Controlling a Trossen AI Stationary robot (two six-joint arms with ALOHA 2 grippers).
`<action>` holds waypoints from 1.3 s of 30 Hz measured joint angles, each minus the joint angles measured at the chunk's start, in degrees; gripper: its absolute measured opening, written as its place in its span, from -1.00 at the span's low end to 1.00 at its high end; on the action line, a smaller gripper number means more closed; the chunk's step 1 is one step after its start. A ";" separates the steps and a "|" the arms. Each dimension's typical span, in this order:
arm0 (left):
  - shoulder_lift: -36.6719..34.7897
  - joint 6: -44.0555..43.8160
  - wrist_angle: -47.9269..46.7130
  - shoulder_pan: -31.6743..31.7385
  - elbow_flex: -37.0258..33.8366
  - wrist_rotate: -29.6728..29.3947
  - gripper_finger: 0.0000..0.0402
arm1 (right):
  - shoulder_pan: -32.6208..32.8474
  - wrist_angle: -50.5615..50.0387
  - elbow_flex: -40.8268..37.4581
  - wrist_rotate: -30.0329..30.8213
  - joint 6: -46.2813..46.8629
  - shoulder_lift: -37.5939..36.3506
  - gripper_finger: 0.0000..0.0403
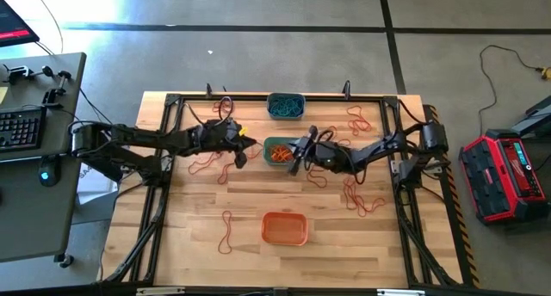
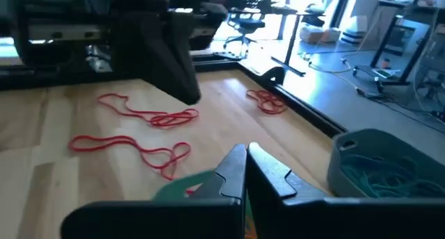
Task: Sort rubber bands into baskets
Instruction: Put the red rubber band into the orange bin
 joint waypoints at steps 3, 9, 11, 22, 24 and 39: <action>0.00 0.02 -1.19 2.14 0.00 1.46 -1.00 | -1.77 4.31 -4.74 0.37 2.33 -1.43 -1.00; 0.00 0.57 -2.59 3.23 0.00 1.53 -1.00 | -4.89 4.45 -16.02 1.49 7.73 -12.69 -1.00; 0.00 0.66 -2.51 3.21 0.00 1.17 -1.00 | -6.79 0.65 -18.93 4.34 9.11 -18.09 -1.00; 0.00 0.50 -1.57 3.04 0.00 2.87 -1.00 | -25.11 -52.57 -12.16 2.12 21.65 -31.04 -0.83; 0.00 0.96 -1.77 2.71 0.00 3.52 -1.00 | -28.64 -60.08 -9.40 0.61 24.18 -30.66 -0.73; 0.00 3.54 -2.01 1.48 0.00 3.82 -1.00 | -46.54 -69.25 -3.23 -4.08 22.34 -18.38 -0.37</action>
